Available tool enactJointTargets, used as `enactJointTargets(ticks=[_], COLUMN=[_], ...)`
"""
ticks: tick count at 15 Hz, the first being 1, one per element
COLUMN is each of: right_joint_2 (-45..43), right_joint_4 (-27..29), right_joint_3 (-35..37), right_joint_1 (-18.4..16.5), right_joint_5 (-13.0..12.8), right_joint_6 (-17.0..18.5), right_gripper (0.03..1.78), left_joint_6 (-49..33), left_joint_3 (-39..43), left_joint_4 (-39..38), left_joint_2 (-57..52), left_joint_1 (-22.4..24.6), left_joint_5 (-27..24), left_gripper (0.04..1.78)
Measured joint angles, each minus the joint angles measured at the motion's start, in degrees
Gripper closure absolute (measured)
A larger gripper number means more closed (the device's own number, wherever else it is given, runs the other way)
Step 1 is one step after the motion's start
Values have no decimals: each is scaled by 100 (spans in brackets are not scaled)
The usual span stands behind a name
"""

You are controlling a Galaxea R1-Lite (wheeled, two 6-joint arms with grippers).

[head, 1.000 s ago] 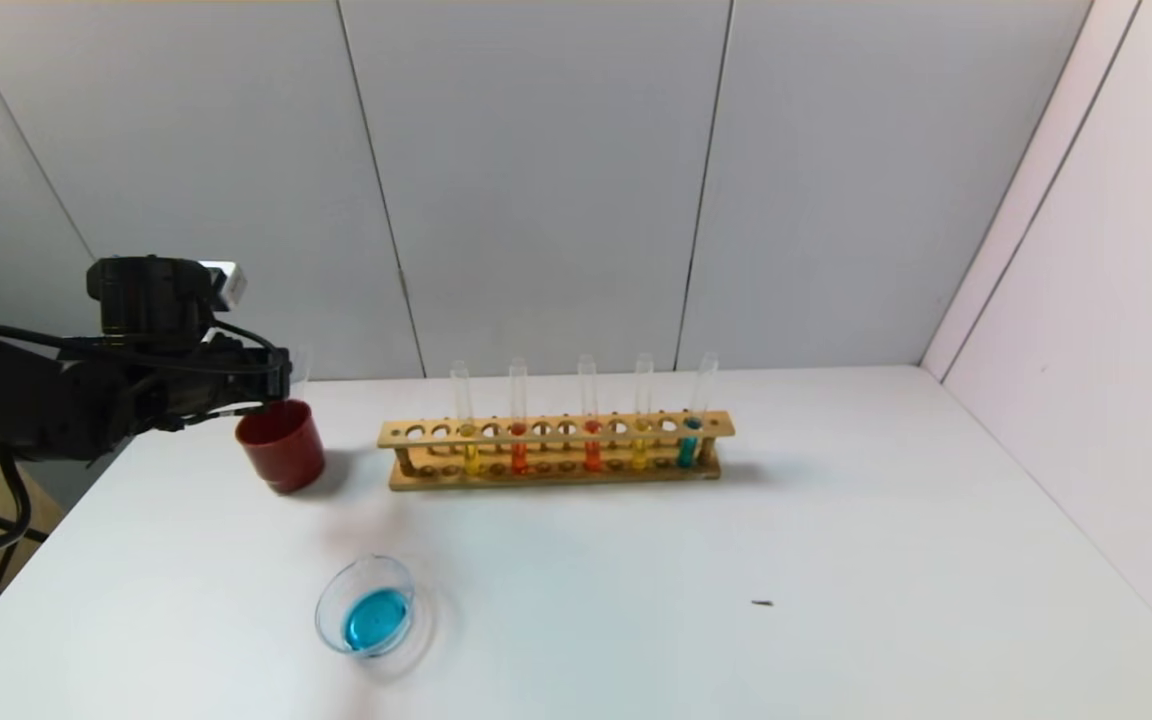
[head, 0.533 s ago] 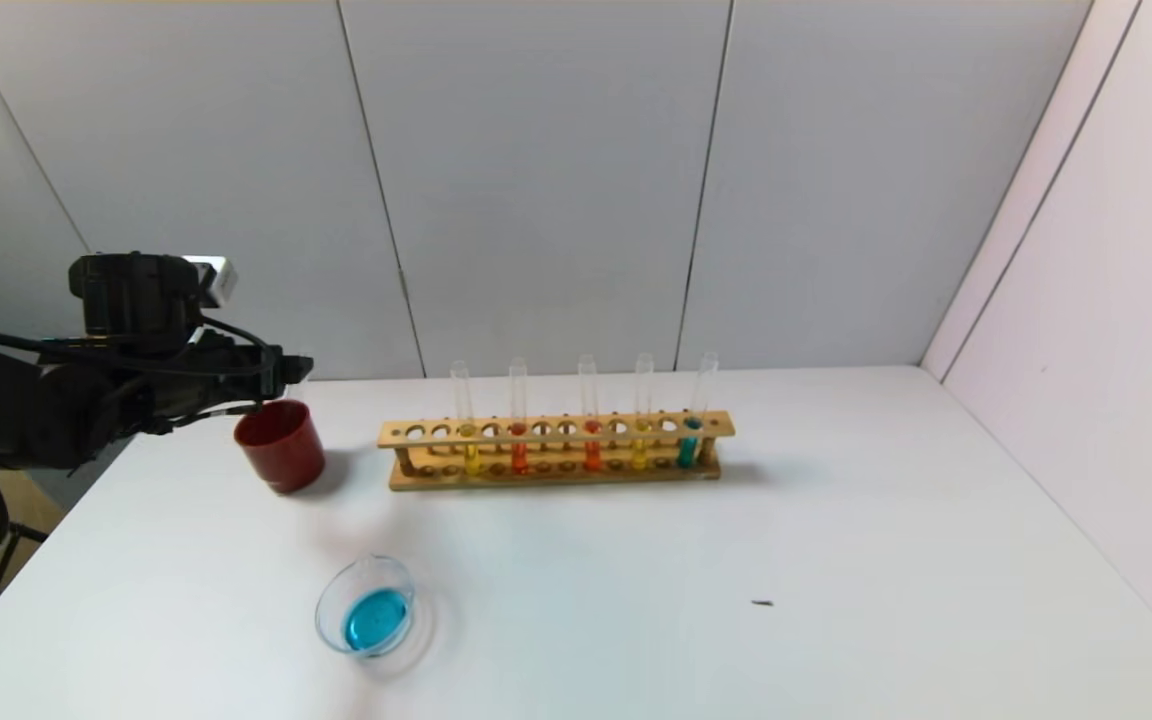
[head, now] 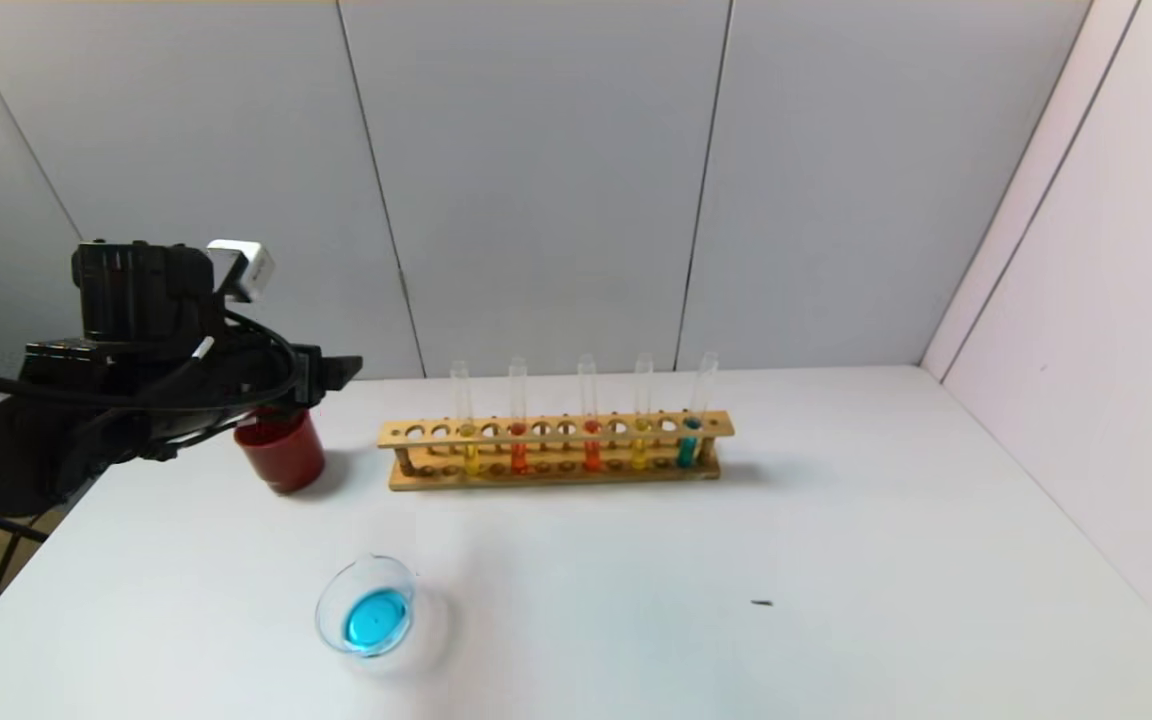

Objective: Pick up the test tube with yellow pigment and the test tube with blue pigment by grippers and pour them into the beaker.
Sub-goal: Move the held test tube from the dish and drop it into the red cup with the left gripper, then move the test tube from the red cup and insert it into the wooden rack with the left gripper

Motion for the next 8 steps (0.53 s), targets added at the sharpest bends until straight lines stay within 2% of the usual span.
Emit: enactJointTargets(ticks=[8], right_joint_2=[0], right_joint_4=[0], right_joint_3=[0], right_joint_1=[0], right_joint_5=[0], right_joint_6=[0], right_gripper=[7], left_joint_6=[-200], left_joint_3=[111], left_joint_4=[-44], left_joint_2=[-265], left_joint_1=[-1125], left_joint_5=[265], left_gripper=[8])
